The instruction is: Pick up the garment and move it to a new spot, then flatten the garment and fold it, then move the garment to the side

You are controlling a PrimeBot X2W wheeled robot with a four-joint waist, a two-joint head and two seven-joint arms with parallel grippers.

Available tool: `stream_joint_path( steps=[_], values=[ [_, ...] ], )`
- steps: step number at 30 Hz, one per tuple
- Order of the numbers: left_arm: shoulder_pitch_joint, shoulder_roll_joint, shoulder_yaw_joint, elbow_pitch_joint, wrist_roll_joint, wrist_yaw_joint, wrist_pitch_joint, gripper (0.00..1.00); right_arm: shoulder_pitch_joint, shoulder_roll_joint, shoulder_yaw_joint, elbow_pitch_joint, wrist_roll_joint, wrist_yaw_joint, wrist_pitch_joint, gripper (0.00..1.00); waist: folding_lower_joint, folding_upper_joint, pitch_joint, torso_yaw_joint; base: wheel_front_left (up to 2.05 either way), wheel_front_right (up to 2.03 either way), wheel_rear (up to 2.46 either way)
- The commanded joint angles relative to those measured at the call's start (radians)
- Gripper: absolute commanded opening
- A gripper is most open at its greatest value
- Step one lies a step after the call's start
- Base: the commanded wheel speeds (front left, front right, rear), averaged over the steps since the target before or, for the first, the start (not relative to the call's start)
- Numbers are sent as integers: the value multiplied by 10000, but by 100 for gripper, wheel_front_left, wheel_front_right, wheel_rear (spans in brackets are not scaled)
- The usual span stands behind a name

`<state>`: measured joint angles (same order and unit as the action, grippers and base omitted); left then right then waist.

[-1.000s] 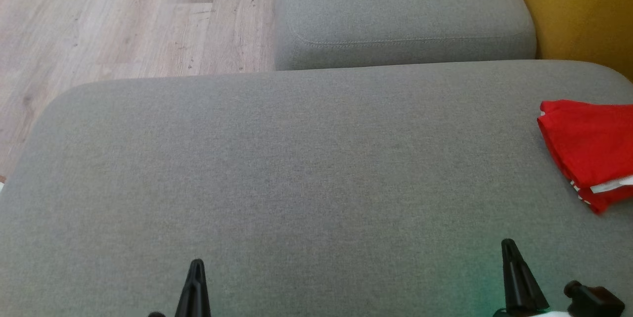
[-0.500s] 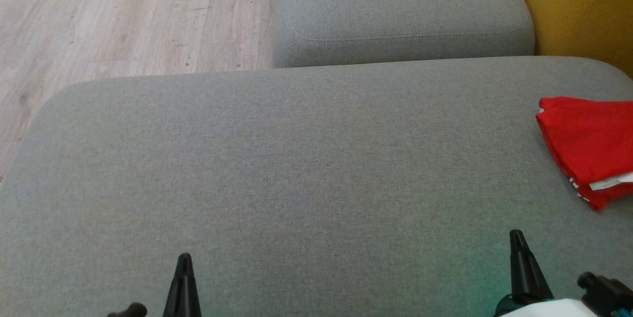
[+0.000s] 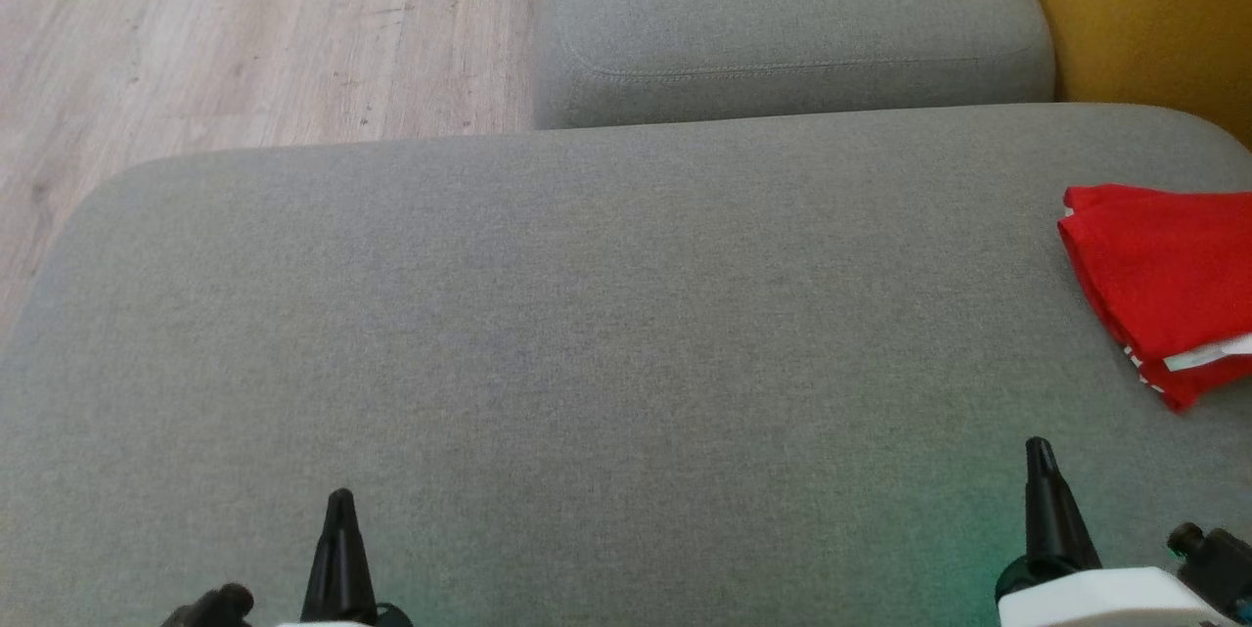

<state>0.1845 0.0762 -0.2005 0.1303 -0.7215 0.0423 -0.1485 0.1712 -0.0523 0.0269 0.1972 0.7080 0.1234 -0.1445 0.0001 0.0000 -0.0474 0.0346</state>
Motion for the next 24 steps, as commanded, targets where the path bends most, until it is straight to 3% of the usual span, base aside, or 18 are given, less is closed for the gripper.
stream_joint_path(
  steps=[1, 24],
  values=[
    [-586, 104, 239, -228, -264, -80, 51, 0, -552, -203, 20, -278, 287, 29, 43, 0, -1, 0, 7, -5, 0, 0, 0],
    [-1281, 121, 945, 176, -3032, -582, 689, 0, -1220, -241, -268, -58, 3063, 43, 696, 0, -1, 0, 159, -109, 0, 0, 0]
  ],
)
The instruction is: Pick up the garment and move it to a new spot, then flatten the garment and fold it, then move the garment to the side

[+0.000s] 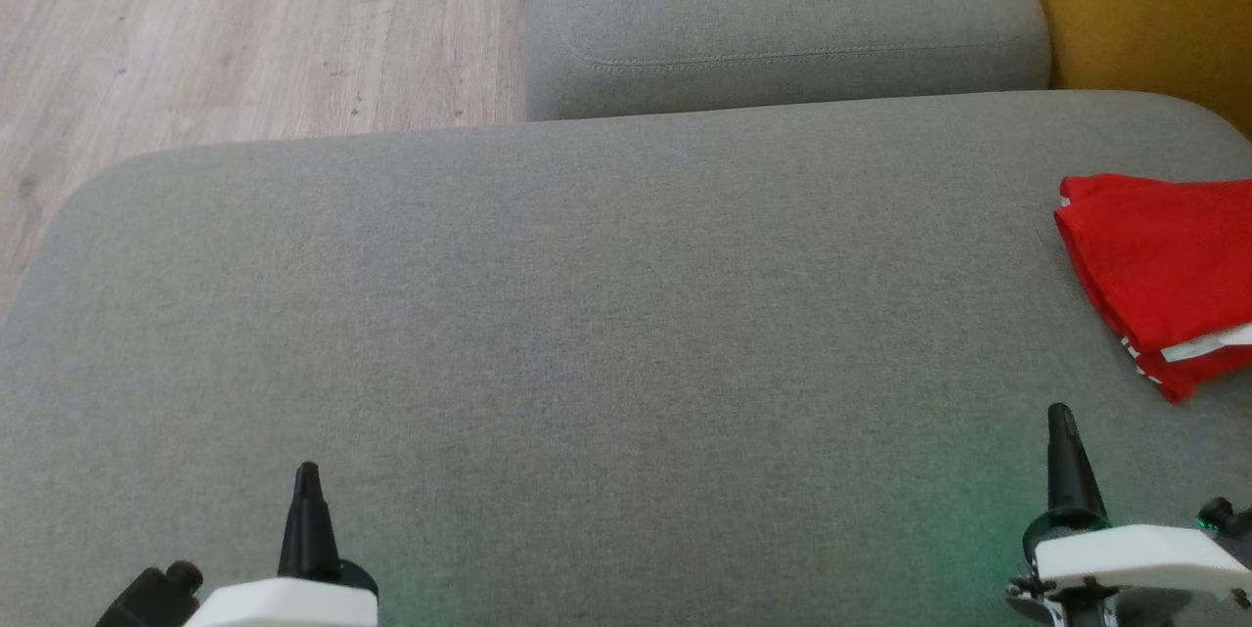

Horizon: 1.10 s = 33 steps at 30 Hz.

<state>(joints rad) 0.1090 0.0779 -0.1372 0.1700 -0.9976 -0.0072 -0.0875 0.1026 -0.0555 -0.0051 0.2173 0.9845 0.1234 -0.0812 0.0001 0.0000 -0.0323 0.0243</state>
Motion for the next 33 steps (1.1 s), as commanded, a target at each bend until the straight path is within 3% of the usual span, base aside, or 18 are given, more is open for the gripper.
stream_joint_path(
  steps=[1, 33],
  values=[
    [-554, 104, 343, -204, -386, -108, 107, 0, -563, -209, 39, -250, 413, 43, 92, 0, -1, 0, 14, -10, 0, 0, 0],
    [-1462, 71, 1331, 333, -3899, -757, 993, 0, -1432, -212, -397, 39, 3946, 60, 987, 0, -1, 0, 210, -144, 0, 0, 0]
  ],
)
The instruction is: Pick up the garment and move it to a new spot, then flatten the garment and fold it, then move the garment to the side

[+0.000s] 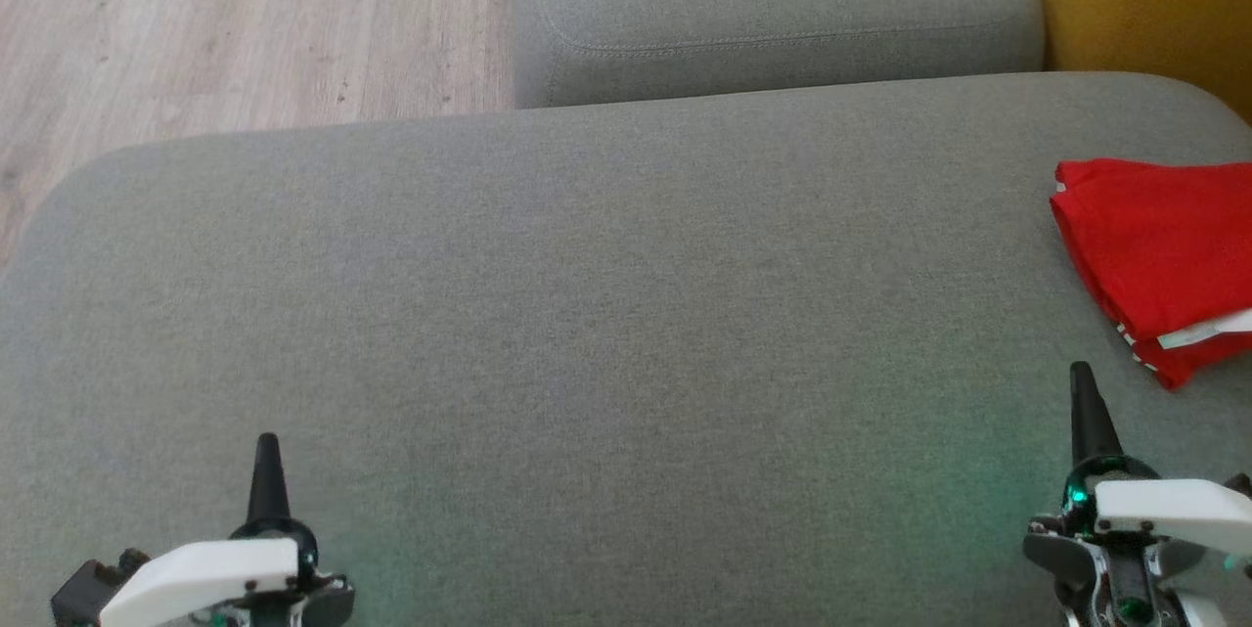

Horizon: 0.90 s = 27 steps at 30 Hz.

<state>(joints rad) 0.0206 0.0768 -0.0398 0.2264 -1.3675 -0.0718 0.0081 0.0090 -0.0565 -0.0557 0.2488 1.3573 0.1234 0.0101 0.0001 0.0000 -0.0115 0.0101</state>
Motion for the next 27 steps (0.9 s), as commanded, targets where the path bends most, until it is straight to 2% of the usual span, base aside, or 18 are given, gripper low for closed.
stream_joint_path(
  steps=[1, 24, 27],
  values=[
    [-608, 81, 390, -213, -312, -132, 66, 0, -523, -201, 95, -266, 332, 61, 104, 0, -1, 0, 9, -7, 0, 0, 0],
    [-1251, 35, 1119, 168, -2759, -589, 716, 0, -1138, -184, -240, -61, 2797, 73, 758, 0, -1, 0, 147, -101, 0, 0, 0],
    [-1252, 25, 1133, 168, -2747, -589, 728, 0, -1139, -175, -252, -60, 2787, 73, 768, 0, -1, 0, 147, -101, 0, 0, 0]
  ],
)
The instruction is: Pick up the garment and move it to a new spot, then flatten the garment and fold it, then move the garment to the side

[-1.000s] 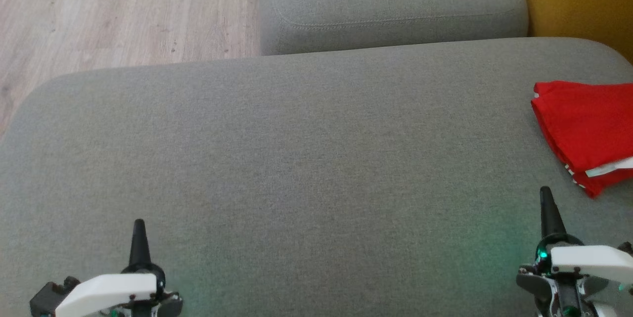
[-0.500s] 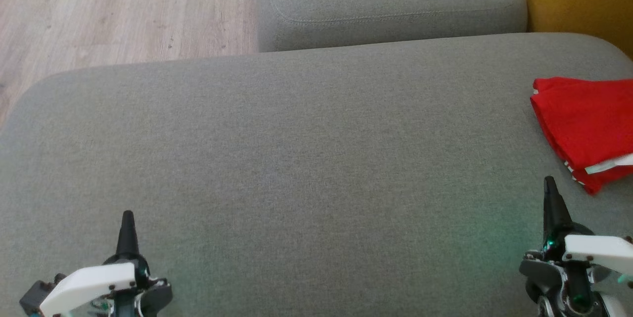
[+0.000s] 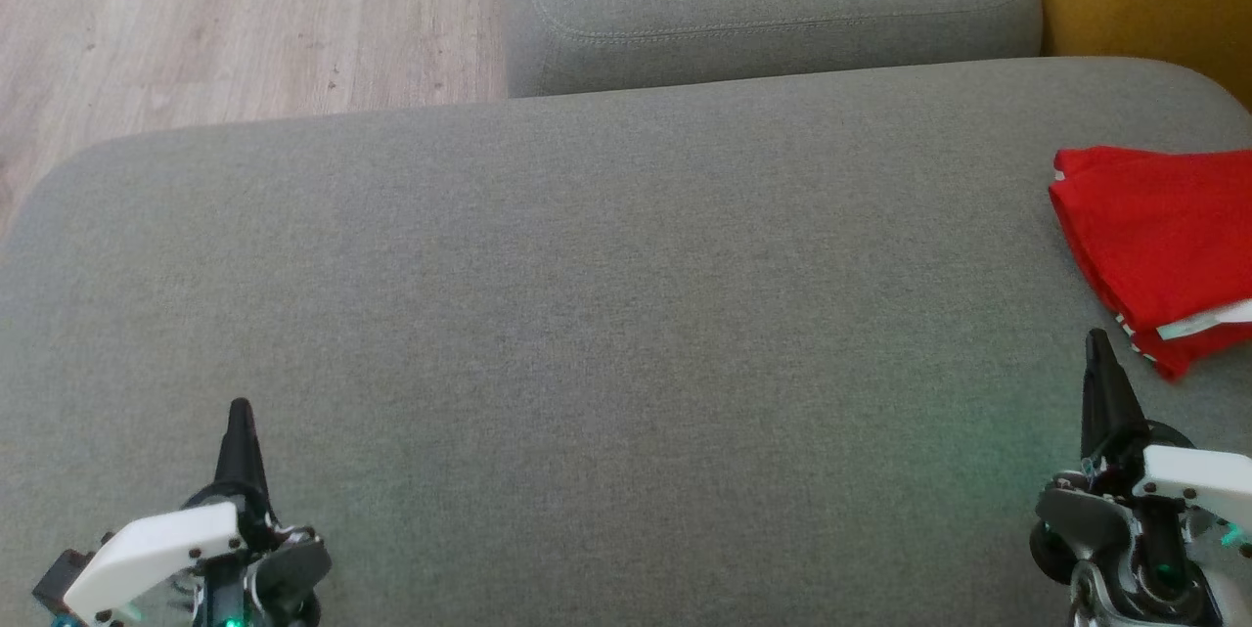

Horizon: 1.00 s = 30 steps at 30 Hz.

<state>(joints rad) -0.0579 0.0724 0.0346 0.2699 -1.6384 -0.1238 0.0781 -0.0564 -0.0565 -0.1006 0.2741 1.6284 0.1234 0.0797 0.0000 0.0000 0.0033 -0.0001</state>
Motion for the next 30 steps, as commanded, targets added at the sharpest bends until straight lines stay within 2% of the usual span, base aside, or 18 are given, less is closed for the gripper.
stream_joint_path(
  steps=[1, 30],
  values=[
    [-468, 66, 394, -267, -34, -69, 31, 0, -486, -172, 192, -313, 72, 73, 75, 0, 0, 0, -1, 1, 0, 0, 0],
    [-478, -22, 516, -260, 69, -69, 130, 0, -494, -99, 88, -306, -15, 73, 158, 0, 0, 0, -2, 1, 0, 0, 0]
  ],
)
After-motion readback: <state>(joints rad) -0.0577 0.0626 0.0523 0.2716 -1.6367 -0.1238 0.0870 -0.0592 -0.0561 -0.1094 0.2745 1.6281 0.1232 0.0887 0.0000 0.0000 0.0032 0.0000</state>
